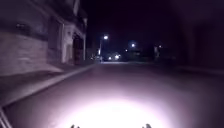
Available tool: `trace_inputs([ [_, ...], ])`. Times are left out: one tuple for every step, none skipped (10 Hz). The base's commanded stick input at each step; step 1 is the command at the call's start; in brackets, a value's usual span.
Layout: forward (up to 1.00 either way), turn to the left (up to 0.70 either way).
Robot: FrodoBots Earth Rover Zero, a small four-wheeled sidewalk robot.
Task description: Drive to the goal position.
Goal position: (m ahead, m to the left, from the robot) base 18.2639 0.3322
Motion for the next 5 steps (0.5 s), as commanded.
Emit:
trace_inputs([
  [0.5, 0.0],
  [0.5, -0.05],
  [0.5, -0.04],
  [0.5, -0.02],
  [0.5, 0.0],
])
